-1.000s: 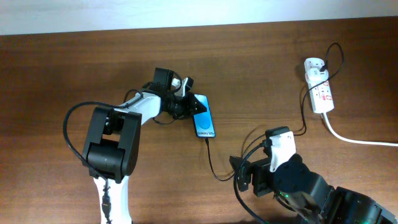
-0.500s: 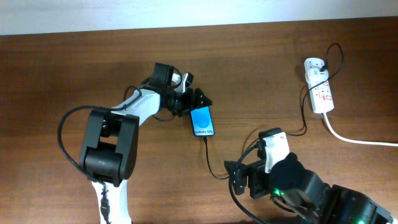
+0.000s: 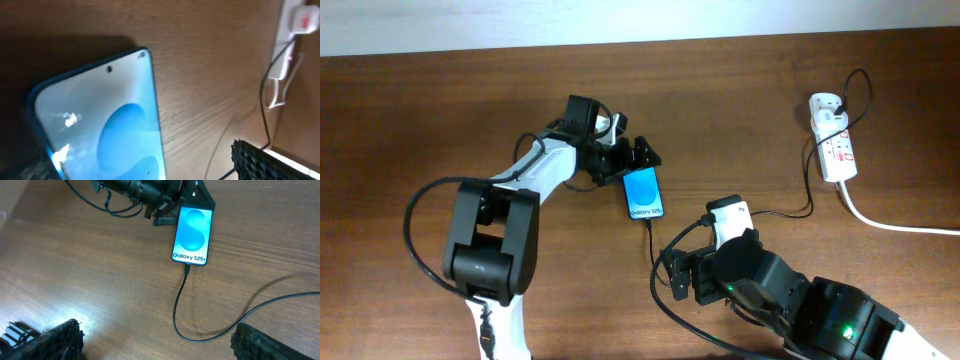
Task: Plug charger to phone and switch on socket
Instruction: 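Open the left gripper and lift it away from the phone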
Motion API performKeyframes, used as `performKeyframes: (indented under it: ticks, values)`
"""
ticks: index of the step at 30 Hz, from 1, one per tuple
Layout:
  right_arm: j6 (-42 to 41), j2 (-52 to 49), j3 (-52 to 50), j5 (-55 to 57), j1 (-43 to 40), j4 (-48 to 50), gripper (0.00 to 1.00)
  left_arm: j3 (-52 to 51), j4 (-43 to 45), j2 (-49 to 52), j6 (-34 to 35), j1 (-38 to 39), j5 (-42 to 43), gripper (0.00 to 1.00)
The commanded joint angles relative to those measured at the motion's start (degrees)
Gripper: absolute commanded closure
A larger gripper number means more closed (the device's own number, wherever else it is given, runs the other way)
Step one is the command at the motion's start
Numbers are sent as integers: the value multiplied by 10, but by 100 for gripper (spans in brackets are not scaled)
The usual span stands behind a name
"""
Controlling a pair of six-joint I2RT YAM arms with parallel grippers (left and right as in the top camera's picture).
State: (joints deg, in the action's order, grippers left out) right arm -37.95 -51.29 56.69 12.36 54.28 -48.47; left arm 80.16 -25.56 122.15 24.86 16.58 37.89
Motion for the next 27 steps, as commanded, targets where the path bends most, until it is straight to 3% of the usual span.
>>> performKeyframes:
  ticks: [1, 9, 13, 15, 21, 27]
  values:
    - [-5, -1, 4, 3, -3, 7, 2, -28, -59, 53, -1, -14, -191, 1]
    - [-35, -16, 4, 40, -4, 7, 0, 105, -240, 51, -2, -44, -357, 1]
    - [-57, -27, 4, 48, -33, 7, 70, 218, -293, 25, -12, -76, -381, 1]
    - [-62, -31, 4, 44, -63, 3, 94, 262, -296, -5, -12, -91, -382, 1]
    - [-88, -50, 9, 39, -186, -58, 96, 296, -280, -108, -23, -130, -384, 1]
    - [-95, -51, 28, -23, -366, -139, 96, 296, -186, -223, -23, -157, -409, 1]
